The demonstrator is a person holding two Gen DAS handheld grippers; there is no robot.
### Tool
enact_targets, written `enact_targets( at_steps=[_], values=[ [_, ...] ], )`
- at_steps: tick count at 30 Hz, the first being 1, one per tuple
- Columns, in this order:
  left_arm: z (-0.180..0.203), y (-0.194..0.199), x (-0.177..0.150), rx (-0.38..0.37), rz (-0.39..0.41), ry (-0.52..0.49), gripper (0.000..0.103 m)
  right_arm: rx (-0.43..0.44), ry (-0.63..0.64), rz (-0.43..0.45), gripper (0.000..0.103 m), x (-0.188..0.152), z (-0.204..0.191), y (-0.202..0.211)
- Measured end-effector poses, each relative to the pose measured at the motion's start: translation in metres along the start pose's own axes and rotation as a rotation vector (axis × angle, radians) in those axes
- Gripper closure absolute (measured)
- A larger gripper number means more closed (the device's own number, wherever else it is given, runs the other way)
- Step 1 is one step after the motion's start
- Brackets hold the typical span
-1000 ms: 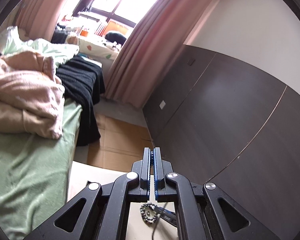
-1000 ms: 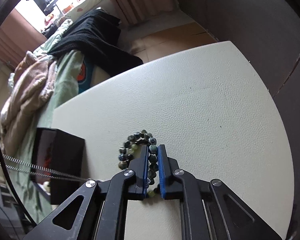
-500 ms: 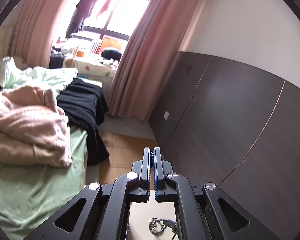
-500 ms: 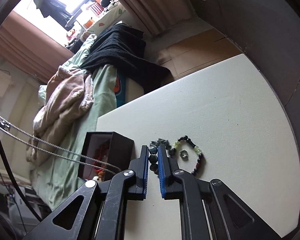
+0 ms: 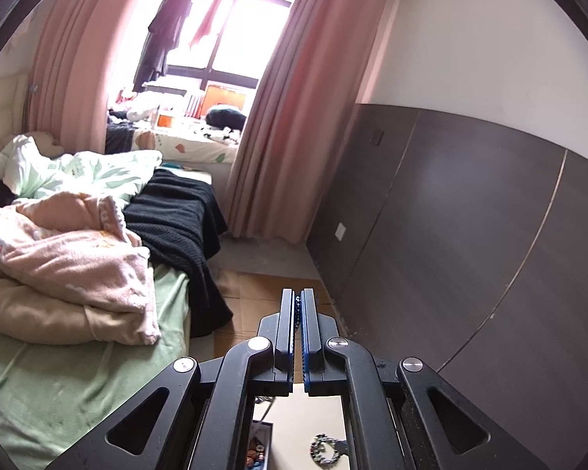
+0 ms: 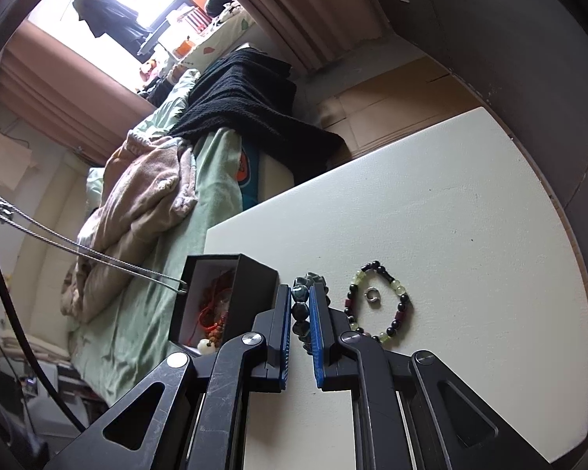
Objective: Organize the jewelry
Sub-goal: 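Carry chain and bead bracelet over the black box and open both grippers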
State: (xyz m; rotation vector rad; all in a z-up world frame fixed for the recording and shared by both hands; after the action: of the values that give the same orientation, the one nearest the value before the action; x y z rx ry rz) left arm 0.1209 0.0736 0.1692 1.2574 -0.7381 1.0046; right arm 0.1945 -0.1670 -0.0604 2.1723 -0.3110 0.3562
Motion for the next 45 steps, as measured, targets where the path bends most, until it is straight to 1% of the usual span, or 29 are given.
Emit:
enact_targets(
  at_steps=[3,5,7,10,12,14,19,21,22,24,25,26,28,30,31,33,35,37,39,41,45],
  values=[
    [-0.005,-0.004,-0.01,0.005,-0.009,0.017,0.101,0.022,-0.004,-0.006,0.092,-0.001,-0.002,0.001],
    [-0.01,-0.01,-0.021,-0.007,-0.021,0.047,0.101,0.084,-0.031,-0.028,0.092,-0.001,-0.003,0.004],
    [-0.016,-0.018,-0.032,-0.012,-0.037,0.075,0.101,0.147,-0.041,-0.029,0.092,0.0,-0.008,0.01],
    [-0.022,-0.035,-0.053,-0.031,-0.079,0.113,0.101,0.214,-0.039,-0.017,0.092,0.0,-0.018,0.017],
    [-0.024,-0.044,-0.067,-0.044,-0.107,0.131,0.101,0.237,-0.023,-0.002,0.092,-0.001,-0.025,0.019],
    [-0.027,-0.055,-0.086,-0.058,-0.144,0.156,0.101,0.237,-0.008,0.003,0.092,-0.003,-0.032,0.017],
    [-0.04,-0.084,-0.132,-0.061,-0.227,0.206,0.101,0.208,0.01,-0.01,0.092,-0.009,-0.037,0.004],
    [-0.043,-0.093,-0.146,-0.059,-0.261,0.219,0.101,0.193,0.015,-0.015,0.092,-0.011,-0.038,0.0],
    [-0.045,-0.101,-0.156,-0.054,-0.293,0.225,0.101,0.189,0.017,-0.016,0.092,-0.012,-0.037,-0.001],
    [-0.05,-0.111,-0.171,-0.054,-0.333,0.244,0.101,0.182,0.029,-0.012,0.092,-0.013,-0.039,-0.003],
    [-0.052,-0.114,-0.176,-0.056,-0.344,0.262,0.101,0.182,0.034,-0.007,0.092,-0.014,-0.04,-0.003],
    [-0.056,-0.12,-0.182,-0.074,-0.368,0.293,0.1,0.183,0.038,-0.001,0.092,-0.014,-0.04,-0.002],
    [-0.062,-0.128,-0.19,-0.08,-0.44,0.335,0.099,0.19,0.046,0.013,0.092,-0.014,-0.044,-0.002],
    [-0.068,-0.128,-0.193,-0.071,-0.453,0.353,0.099,0.204,0.05,0.028,0.092,-0.015,-0.047,-0.001],
    [-0.071,-0.126,-0.193,-0.064,-0.449,0.363,0.097,0.212,0.051,0.034,0.092,-0.015,-0.047,0.0],
    [-0.077,-0.121,-0.191,-0.054,-0.432,0.374,0.083,0.23,0.058,0.045,0.092,-0.016,-0.053,0.0],
    [-0.082,-0.114,-0.187,-0.039,-0.405,0.383,0.043,0.247,0.066,0.053,0.092,-0.017,-0.058,0.0],
    [-0.089,-0.103,-0.183,-0.017,-0.356,0.391,0.032,0.262,0.068,0.053,0.092,-0.017,-0.063,-0.003],
    [-0.096,-0.096,-0.178,0.003,-0.331,0.386,0.032,0.269,0.072,0.049,0.092,-0.018,-0.068,-0.007],
    [-0.104,-0.092,-0.176,0.013,-0.327,0.399,0.032,0.262,0.085,0.046,0.092,-0.019,-0.075,-0.013],
    [-0.116,-0.084,-0.176,0.026,-0.31,0.43,0.032,0.283,0.086,0.032,0.092,-0.019,-0.088,-0.027]
  ],
)
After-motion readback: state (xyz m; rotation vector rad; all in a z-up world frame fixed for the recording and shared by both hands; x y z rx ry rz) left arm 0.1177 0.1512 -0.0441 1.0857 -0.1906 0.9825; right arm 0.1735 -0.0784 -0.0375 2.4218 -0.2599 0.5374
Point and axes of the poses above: each gripper's, at about its wrist camera, not at the fingertips, and y roughly against the way its jaws point, z to its right, x to its top, the point moved 3 cm from there along -y, roughly the way its jaws point, and after that the axes turned 8 degrees about -y, right-handed, at the moved point
